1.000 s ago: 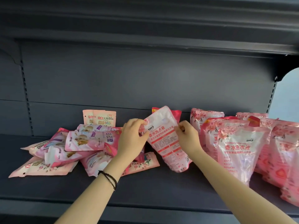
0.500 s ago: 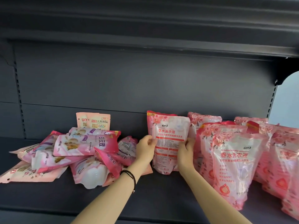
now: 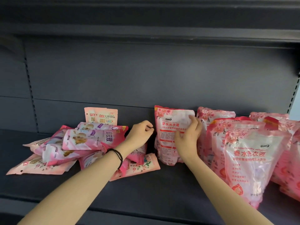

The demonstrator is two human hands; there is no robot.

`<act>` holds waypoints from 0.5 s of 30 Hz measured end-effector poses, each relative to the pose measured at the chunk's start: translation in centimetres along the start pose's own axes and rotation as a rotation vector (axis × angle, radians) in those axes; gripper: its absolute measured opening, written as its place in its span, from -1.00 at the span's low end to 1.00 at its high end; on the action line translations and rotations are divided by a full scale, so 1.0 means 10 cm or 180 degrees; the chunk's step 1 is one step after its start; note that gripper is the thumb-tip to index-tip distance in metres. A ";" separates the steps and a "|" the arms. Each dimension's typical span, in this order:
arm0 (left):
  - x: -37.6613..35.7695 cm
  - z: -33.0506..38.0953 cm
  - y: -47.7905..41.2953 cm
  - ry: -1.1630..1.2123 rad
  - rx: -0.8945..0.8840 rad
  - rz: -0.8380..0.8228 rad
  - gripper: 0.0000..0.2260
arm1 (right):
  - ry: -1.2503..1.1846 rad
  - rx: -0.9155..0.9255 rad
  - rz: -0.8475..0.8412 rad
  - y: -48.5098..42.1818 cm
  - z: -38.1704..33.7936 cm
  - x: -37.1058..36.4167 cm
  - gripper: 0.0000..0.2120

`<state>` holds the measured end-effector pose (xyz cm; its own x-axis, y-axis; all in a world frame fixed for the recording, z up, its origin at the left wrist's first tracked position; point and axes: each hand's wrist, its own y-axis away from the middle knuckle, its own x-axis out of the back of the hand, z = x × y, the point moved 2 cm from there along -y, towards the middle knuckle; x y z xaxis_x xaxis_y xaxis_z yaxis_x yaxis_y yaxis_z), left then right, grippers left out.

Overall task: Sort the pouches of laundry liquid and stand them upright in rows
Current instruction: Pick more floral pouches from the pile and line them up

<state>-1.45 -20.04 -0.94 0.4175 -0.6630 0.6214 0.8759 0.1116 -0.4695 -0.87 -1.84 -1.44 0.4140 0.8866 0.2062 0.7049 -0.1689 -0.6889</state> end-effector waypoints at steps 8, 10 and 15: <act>0.81 0.00 0.32 -0.1813 -0.1147 -0.0529 -0.76 | 0.1623 0.1709 -0.2164 -0.27 -0.56 -0.05 -0.74; 1.08 -0.07 0.39 -0.2453 -0.1277 -0.0495 -0.78 | 0.2208 0.1857 -0.2803 -0.31 -0.66 -0.15 -0.70; 1.59 -0.44 0.44 -0.3526 -0.1317 -0.0773 -0.75 | 0.2647 0.2299 -0.3030 -0.29 -0.90 -0.43 -0.66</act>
<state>7.95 -33.36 4.10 0.4111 0.3833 0.8271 0.9012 -0.3078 -0.3053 0.47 -8.98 5.93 0.3489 -0.0055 0.9372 0.5637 0.8001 -0.2051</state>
